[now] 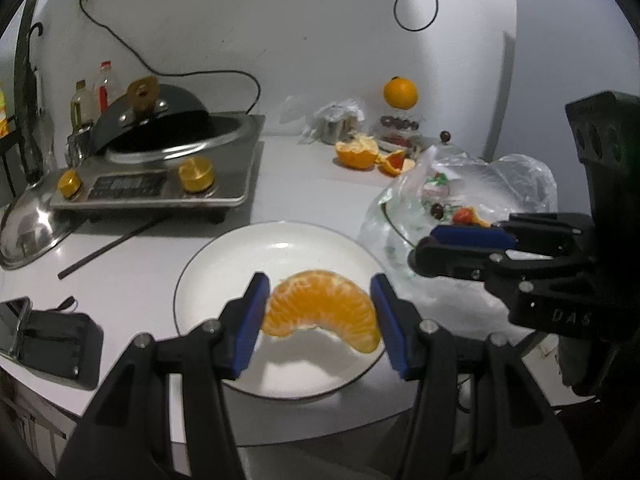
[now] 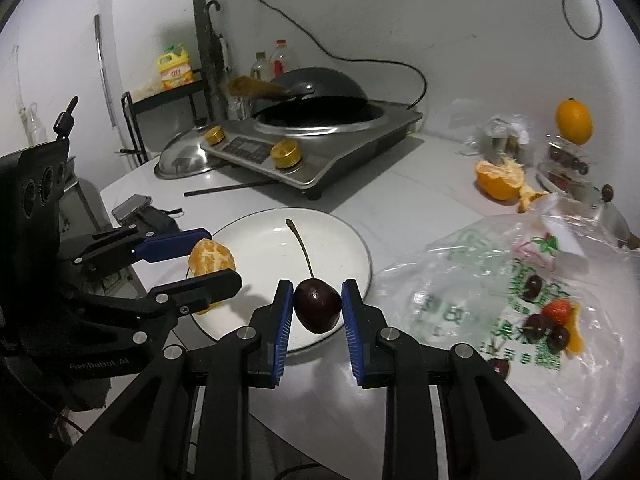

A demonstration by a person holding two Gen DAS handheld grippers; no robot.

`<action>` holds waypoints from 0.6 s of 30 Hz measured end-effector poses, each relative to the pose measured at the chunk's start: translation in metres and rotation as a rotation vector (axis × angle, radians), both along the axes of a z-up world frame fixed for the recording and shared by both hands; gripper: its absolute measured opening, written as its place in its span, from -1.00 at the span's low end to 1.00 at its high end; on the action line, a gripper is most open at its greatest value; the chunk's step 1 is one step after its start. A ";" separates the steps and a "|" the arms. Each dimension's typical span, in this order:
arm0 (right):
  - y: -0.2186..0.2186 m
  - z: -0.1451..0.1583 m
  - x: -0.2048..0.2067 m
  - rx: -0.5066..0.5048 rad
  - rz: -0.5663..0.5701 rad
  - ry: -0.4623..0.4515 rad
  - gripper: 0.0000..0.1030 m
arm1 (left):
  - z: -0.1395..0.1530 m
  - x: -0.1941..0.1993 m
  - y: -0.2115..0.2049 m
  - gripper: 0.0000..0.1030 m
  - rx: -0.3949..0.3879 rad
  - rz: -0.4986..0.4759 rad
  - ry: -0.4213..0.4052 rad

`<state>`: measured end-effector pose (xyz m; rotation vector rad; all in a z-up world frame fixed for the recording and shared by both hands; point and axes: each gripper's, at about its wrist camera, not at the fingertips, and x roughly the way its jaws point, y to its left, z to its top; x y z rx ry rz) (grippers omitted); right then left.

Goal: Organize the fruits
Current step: 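Carry the tangerine segment and cherry over the white plate with both tools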

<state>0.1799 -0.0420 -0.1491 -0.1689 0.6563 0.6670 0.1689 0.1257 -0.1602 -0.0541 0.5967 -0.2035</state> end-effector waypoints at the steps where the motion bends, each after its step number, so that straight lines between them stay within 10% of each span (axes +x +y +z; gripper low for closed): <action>1: 0.004 -0.003 0.002 -0.003 0.003 0.007 -0.49 | -0.003 0.001 0.003 0.04 -0.002 0.002 0.006; 18: 0.039 -0.038 0.024 -0.028 0.030 0.108 -0.49 | -0.035 0.016 0.018 0.04 0.021 0.006 0.082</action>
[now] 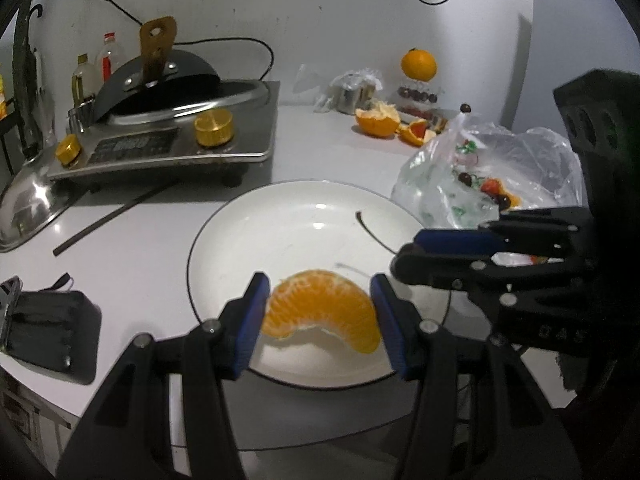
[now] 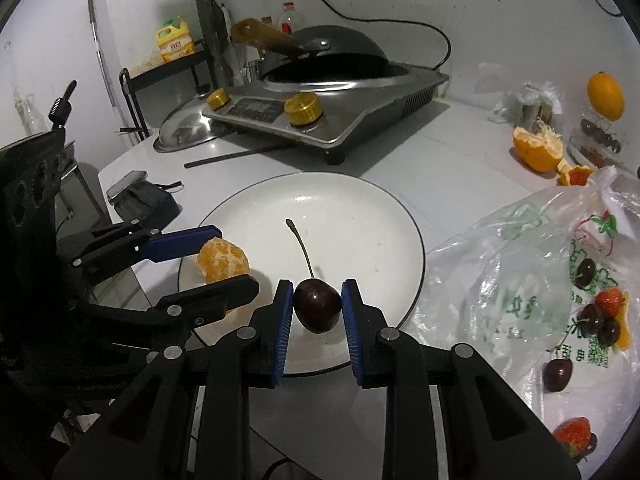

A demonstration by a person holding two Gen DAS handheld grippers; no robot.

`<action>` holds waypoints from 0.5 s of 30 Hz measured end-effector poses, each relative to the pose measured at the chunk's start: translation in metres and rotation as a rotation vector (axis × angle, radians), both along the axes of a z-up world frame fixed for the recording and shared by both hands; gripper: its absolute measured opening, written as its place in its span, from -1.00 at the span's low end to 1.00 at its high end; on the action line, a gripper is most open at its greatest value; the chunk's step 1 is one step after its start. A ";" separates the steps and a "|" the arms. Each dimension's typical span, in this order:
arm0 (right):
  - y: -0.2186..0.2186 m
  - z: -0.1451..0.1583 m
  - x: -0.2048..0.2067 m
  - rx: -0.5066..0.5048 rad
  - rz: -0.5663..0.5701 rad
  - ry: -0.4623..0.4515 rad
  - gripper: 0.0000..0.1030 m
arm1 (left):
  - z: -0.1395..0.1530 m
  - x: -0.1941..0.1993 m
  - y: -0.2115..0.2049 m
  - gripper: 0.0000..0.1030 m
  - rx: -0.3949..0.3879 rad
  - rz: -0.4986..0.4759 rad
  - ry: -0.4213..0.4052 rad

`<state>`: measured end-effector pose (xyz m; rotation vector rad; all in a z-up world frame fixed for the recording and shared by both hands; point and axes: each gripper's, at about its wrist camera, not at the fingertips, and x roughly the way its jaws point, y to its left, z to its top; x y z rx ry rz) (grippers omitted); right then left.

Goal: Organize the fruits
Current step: 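Carry the tangerine segment and cherry over the white plate with both tools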

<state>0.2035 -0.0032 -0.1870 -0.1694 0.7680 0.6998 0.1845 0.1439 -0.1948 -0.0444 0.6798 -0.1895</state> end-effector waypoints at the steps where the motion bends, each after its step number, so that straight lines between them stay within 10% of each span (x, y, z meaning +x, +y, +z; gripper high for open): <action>1: 0.000 -0.002 0.001 -0.001 -0.001 0.004 -0.49 | 0.000 0.001 0.000 0.04 -0.003 -0.001 0.003; 15: 0.002 -0.015 0.004 -0.002 -0.006 0.059 -0.49 | -0.008 0.006 0.003 0.06 -0.017 0.002 0.056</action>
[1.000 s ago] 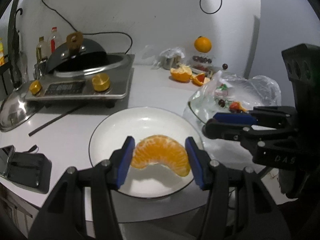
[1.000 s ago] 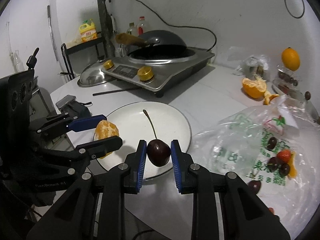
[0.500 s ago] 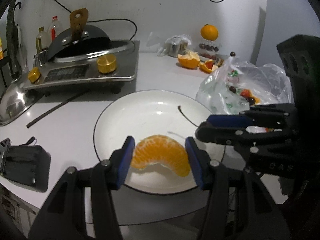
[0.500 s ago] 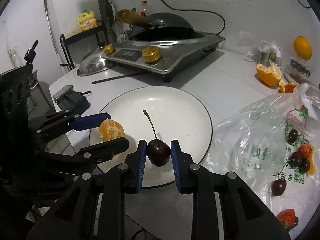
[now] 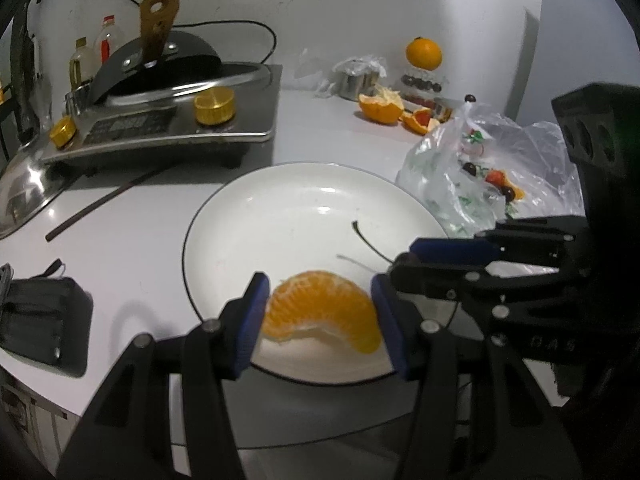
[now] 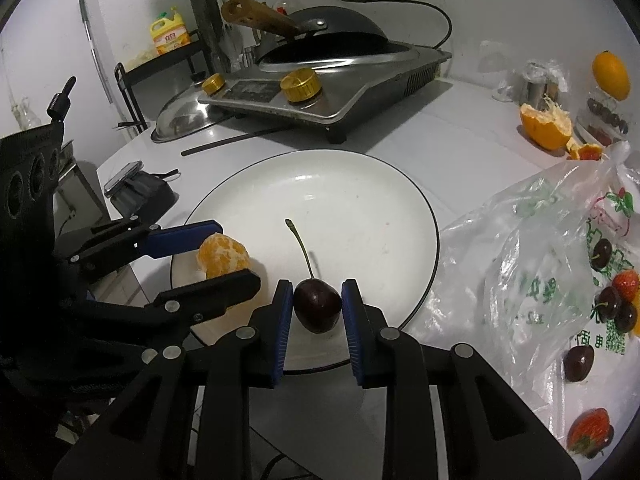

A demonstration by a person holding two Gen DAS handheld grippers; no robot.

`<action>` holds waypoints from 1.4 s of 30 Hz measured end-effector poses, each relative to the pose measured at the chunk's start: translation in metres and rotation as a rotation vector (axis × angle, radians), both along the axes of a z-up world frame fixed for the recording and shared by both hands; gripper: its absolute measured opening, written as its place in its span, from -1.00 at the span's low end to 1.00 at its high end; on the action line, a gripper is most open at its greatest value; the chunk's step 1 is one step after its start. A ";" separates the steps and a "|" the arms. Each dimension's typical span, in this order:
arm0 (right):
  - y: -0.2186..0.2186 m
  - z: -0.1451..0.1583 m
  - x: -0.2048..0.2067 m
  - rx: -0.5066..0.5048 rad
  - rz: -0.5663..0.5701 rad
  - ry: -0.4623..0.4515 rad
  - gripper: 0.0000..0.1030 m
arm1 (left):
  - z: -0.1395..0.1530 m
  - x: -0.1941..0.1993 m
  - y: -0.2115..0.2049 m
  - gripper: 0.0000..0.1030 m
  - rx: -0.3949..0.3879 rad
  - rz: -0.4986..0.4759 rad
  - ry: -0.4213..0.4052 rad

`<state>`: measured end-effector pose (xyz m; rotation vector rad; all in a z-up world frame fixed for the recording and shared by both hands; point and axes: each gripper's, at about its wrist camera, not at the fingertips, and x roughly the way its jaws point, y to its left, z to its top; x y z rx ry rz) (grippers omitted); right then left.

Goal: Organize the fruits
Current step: 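Carry the tangerine segment and cherry over the white plate with both tools, then open the left tool to drop the tangerine while the right tool releases the cherry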

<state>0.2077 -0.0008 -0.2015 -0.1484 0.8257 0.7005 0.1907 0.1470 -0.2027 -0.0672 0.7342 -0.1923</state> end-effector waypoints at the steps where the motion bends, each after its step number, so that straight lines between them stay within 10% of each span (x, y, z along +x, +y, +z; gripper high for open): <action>1: 0.000 -0.001 0.000 0.000 -0.003 0.003 -0.49 | 0.000 0.000 0.000 0.06 0.001 0.002 0.002; 42: -0.101 0.046 -0.047 0.068 -0.137 -0.137 -0.29 | 0.048 -0.039 -0.063 0.58 0.018 0.041 -0.118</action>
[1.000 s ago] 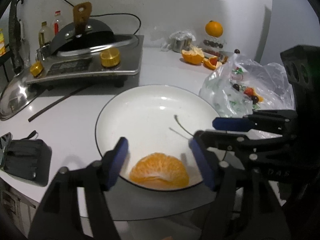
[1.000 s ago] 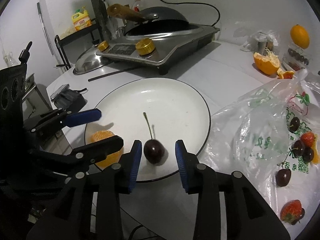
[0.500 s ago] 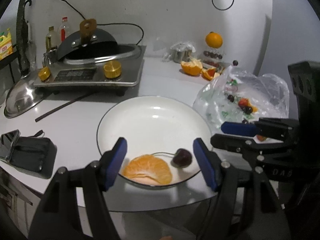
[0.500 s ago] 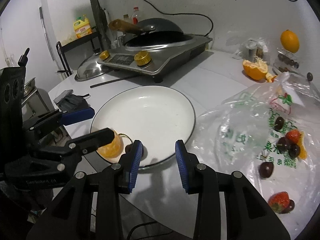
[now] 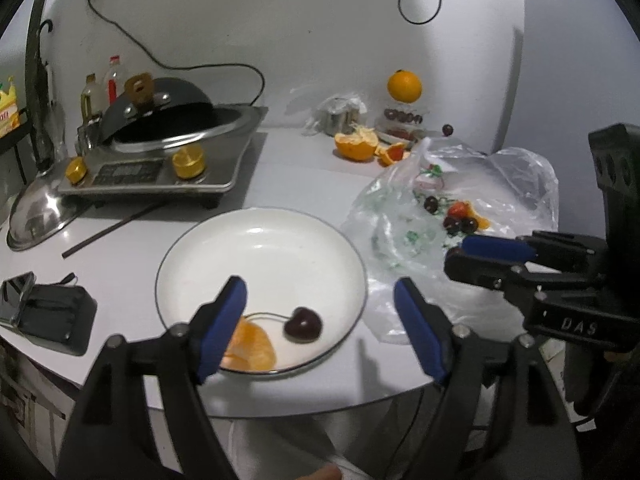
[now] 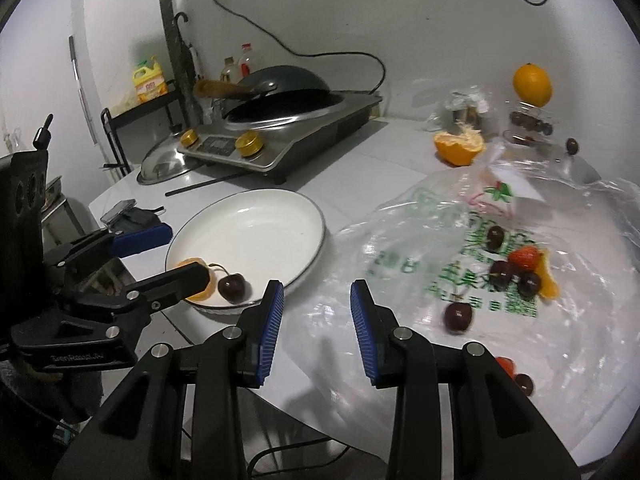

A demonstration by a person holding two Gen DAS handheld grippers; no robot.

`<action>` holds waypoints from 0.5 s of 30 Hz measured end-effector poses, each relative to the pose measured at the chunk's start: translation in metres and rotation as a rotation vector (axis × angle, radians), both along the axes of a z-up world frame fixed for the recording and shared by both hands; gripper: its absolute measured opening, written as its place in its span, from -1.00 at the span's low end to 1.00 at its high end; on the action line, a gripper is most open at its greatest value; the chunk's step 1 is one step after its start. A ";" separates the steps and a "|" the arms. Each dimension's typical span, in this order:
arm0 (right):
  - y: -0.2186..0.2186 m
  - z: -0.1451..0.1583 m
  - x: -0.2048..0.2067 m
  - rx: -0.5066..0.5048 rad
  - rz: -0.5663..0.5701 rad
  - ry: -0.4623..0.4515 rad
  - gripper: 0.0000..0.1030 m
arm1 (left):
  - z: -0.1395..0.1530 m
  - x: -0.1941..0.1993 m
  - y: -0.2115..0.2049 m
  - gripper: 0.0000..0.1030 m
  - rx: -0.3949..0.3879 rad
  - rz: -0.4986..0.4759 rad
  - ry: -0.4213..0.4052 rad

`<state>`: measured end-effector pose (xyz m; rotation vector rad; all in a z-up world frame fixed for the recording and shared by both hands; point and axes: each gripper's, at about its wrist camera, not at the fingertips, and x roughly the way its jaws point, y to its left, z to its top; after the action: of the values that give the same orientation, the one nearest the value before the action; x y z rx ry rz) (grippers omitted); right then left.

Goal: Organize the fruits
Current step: 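Open the left tool to drop the tangerine while the right tool releases the cherry, then move both tools back into the bag toward a strawberry and cherry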

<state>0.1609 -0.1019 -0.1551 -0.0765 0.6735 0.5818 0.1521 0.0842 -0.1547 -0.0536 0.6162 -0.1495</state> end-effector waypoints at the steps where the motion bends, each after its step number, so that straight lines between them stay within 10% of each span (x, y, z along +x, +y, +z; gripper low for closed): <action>1: -0.005 0.001 -0.001 0.004 -0.006 -0.002 -0.29 | 0.001 -0.001 -0.004 0.59 0.003 -0.004 -0.002; 15: -0.075 0.005 -0.010 0.052 -0.071 -0.022 -0.29 | 0.012 -0.001 -0.065 0.60 0.039 -0.051 -0.009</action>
<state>0.1509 -0.1774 -0.1502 -0.0102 0.6366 0.5296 0.1514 0.0196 -0.1431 0.0001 0.6119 -0.1871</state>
